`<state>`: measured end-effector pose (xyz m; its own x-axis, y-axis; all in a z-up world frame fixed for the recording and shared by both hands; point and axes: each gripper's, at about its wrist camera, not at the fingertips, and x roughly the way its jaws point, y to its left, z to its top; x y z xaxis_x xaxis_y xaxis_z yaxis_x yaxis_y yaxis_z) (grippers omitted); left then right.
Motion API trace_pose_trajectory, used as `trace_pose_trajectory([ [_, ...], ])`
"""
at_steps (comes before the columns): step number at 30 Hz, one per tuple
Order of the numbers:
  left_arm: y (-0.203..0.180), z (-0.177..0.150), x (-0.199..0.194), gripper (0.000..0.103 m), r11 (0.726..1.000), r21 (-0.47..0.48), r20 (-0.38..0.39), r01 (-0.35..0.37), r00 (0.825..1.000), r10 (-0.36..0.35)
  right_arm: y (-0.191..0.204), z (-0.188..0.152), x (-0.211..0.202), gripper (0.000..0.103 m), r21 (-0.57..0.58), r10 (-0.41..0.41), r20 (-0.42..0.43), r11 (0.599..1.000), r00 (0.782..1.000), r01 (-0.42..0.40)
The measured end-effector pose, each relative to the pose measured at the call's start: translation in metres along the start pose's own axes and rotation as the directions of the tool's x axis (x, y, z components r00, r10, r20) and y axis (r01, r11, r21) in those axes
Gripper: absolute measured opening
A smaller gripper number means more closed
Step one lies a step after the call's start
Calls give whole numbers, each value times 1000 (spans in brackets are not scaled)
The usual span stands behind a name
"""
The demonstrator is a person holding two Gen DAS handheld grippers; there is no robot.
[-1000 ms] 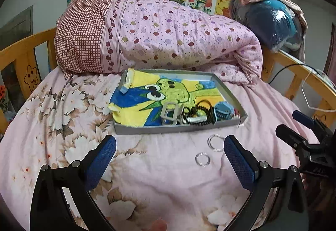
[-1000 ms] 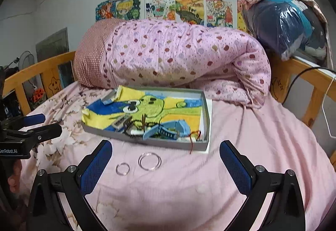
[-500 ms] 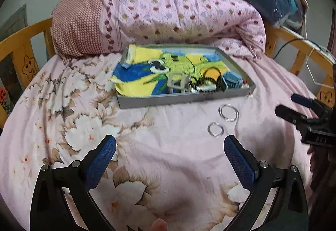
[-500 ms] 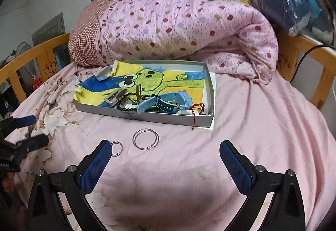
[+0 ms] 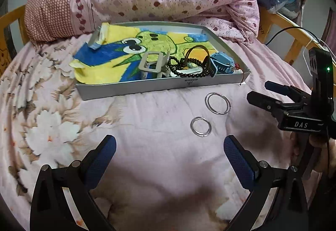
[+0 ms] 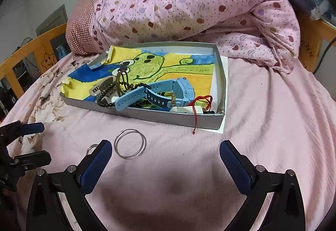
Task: Organize jewelry
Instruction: 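Withdraw both tools and move them toward the two silver hoops, then grasp the small silver hoop with the left tool while the right grasps the large hoop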
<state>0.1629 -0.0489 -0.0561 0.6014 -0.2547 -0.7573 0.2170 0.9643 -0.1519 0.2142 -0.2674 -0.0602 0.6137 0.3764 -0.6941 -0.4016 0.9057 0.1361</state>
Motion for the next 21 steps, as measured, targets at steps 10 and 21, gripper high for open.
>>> trace_pose_trajectory([
  [10,-4,7,35,44,996,1,-87,93,992,-92,-2,1,27,74,1,76,-72,997,994,-76],
  [21,-15,13,57,22,992,21,-132,122,984,-118,0,2,37,40,-8,136,-93,990,986,-138],
])
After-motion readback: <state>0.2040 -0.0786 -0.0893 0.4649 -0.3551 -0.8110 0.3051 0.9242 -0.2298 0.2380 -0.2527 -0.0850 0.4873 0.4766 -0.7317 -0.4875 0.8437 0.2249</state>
